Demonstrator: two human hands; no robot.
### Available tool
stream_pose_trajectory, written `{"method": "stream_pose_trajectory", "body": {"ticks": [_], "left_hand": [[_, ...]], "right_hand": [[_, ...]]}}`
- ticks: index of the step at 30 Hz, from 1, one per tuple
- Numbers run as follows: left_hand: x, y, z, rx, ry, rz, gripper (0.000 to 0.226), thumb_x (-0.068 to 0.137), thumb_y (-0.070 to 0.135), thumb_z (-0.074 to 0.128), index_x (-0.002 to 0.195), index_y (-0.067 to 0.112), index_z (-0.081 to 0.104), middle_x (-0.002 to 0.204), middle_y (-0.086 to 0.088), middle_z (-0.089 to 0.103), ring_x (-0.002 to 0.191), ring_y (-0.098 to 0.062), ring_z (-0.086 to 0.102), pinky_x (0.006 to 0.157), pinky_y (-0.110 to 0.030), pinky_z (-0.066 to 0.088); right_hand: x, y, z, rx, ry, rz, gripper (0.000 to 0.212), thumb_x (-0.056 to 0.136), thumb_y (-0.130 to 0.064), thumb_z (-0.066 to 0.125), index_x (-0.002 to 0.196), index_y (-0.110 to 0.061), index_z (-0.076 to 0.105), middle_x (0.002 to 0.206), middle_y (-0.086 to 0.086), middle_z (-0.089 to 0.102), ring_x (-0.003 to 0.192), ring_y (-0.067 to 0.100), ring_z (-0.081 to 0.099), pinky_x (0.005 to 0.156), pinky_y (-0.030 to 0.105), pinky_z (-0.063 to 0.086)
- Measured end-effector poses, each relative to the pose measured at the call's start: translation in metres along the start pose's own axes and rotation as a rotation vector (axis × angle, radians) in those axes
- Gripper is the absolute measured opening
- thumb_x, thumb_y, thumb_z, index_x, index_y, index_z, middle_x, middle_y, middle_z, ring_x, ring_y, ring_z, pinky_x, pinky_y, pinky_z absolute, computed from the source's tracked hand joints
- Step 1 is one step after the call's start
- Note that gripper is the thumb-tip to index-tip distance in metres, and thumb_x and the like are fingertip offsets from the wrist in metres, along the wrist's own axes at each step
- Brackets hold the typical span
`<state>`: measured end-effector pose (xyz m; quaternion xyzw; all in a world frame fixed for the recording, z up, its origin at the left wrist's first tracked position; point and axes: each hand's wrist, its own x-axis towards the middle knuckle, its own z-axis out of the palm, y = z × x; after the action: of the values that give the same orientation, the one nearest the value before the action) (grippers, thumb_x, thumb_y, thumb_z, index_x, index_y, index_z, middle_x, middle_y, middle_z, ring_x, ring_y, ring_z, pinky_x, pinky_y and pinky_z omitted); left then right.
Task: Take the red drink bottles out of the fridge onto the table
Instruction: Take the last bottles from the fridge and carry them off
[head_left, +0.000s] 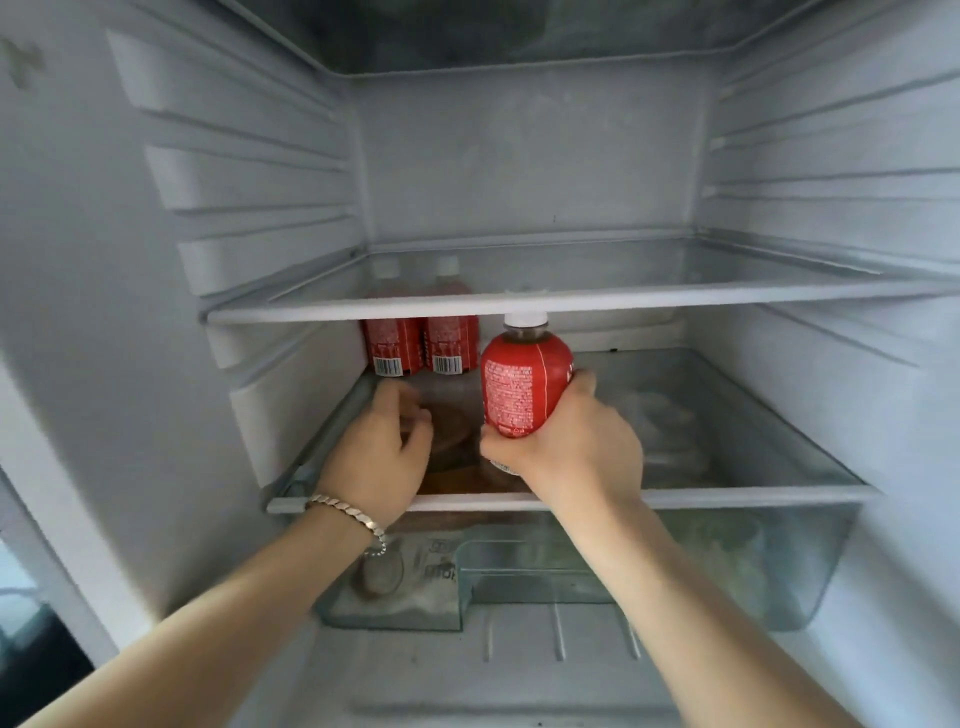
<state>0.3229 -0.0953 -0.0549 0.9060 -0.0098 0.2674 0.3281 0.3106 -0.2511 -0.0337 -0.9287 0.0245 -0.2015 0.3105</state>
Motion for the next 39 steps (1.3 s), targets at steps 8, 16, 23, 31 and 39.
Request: {"method": "stream_pose_trajectory", "body": {"ticks": [8,16,23,31,39], "left_hand": [[-0.01,0.042,-0.051,-0.42,0.164,0.048,0.024,0.095,0.04,0.044,0.082,0.026,0.059,0.076,0.013,0.064,0.067,0.005,0.059,0.065,-0.02,0.048],[-0.026,0.056,-0.102,0.397,0.152,0.193,0.034,0.08,0.057,0.054,0.072,0.025,0.052,0.076,0.011,0.053,0.074,-0.016,0.055,0.066,-0.028,0.045],[-0.01,0.052,-0.111,0.571,0.088,0.126,0.034,0.09,0.042,0.048,0.064,0.022,0.039,0.087,0.004,0.051,0.085,-0.025,0.057,0.072,-0.031,0.044],[-0.008,0.042,-0.112,0.566,0.123,0.135,0.029,0.091,0.038,0.046,0.068,0.021,0.046,0.079,0.005,0.052,0.071,-0.018,0.051,0.062,-0.028,0.042],[-0.006,0.04,-0.113,0.56,0.14,0.146,0.033,0.091,0.037,0.046,0.064,0.02,0.04,0.077,0.006,0.056,0.073,-0.018,0.055,0.063,-0.027,0.044]], "right_hand": [[-0.042,-0.027,-0.004,0.147,-0.192,-0.164,0.073,0.057,-0.055,0.076,0.111,-0.021,0.039,0.091,-0.009,0.058,0.088,0.019,0.066,0.075,0.03,0.055],[-0.058,-0.053,0.009,0.234,-0.304,-0.418,0.068,0.059,-0.052,0.078,0.111,-0.027,0.042,0.104,-0.01,0.064,0.095,0.012,0.064,0.077,0.021,0.047],[-0.002,-0.052,0.01,0.522,-0.843,-0.356,0.074,0.076,0.002,0.071,0.139,-0.018,0.037,0.131,-0.001,0.054,0.121,0.012,0.052,0.097,0.022,0.041],[0.122,-0.049,0.112,0.473,-0.354,0.178,0.129,0.041,-0.044,0.093,0.144,-0.011,0.022,0.141,0.009,0.043,0.133,0.028,0.041,0.111,0.04,0.036],[0.15,-0.053,0.144,0.514,-0.083,0.248,0.072,0.06,-0.032,0.085,0.122,-0.012,0.053,0.119,0.009,0.061,0.115,0.029,0.057,0.1,0.046,0.045]]}}
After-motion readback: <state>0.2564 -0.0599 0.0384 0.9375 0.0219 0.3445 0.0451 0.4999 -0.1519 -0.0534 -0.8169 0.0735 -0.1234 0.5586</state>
